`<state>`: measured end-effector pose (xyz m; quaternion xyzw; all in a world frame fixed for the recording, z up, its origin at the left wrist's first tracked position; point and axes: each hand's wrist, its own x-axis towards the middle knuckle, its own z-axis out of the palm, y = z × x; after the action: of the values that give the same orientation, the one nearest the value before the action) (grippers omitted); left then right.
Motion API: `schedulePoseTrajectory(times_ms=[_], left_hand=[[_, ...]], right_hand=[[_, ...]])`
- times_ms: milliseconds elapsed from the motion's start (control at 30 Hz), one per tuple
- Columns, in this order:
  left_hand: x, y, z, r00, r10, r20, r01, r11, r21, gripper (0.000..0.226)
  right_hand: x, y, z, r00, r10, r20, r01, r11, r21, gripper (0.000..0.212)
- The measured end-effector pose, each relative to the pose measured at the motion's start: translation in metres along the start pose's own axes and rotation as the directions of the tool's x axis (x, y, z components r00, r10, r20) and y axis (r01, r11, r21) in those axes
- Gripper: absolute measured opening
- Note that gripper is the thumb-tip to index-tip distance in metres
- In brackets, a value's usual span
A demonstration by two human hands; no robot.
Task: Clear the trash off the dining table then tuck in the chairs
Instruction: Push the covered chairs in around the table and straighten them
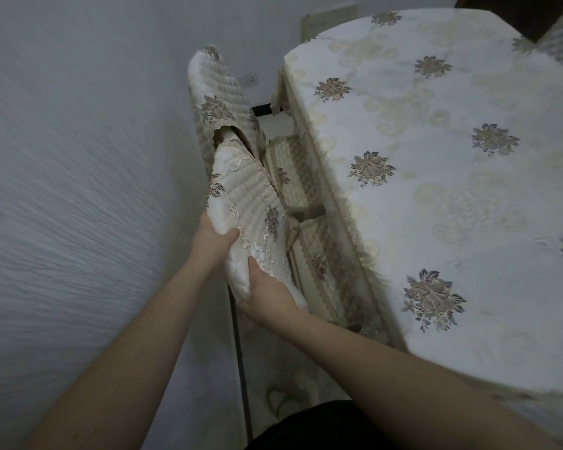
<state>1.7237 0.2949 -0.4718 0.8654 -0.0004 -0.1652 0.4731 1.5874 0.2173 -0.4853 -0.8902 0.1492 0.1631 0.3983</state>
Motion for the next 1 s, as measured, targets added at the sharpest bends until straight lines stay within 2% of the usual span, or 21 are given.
schedulePoseTrajectory(times_ms=[167, 367, 567, 733, 1000], left_hand=[[0.001, -0.001, 0.0, 1.0, 0.009, 0.018, -0.008, 0.999, -0.04, 0.069], [0.009, -0.012, -0.002, 0.998, -0.001, 0.056, 0.003, 1.0, -0.029, 0.084], [0.006, -0.006, -0.002, 0.999, 0.018, 0.045, -0.018, 1.0, -0.002, 0.082], [0.005, -0.007, 0.0, 0.999, 0.027, 0.018, -0.028, 0.999, 0.025, 0.07], [0.007, -0.007, 0.0, 1.0, 0.026, 0.017, -0.028, 0.997, 0.072, 0.071]], right_hand=[[-0.002, -0.003, -0.003, 1.0, -0.001, 0.008, 0.001, 1.0, -0.005, 0.091], [-0.003, -0.003, -0.003, 1.0, 0.005, 0.018, -0.005, 1.0, -0.004, 0.094], [-0.003, -0.004, -0.004, 1.0, 0.004, 0.009, -0.003, 1.0, -0.021, 0.093], [-0.002, -0.004, -0.003, 1.0, 0.008, -0.001, -0.008, 1.0, -0.027, 0.093], [-0.002, -0.004, -0.001, 1.0, -0.009, -0.011, 0.008, 0.999, -0.042, 0.092]])
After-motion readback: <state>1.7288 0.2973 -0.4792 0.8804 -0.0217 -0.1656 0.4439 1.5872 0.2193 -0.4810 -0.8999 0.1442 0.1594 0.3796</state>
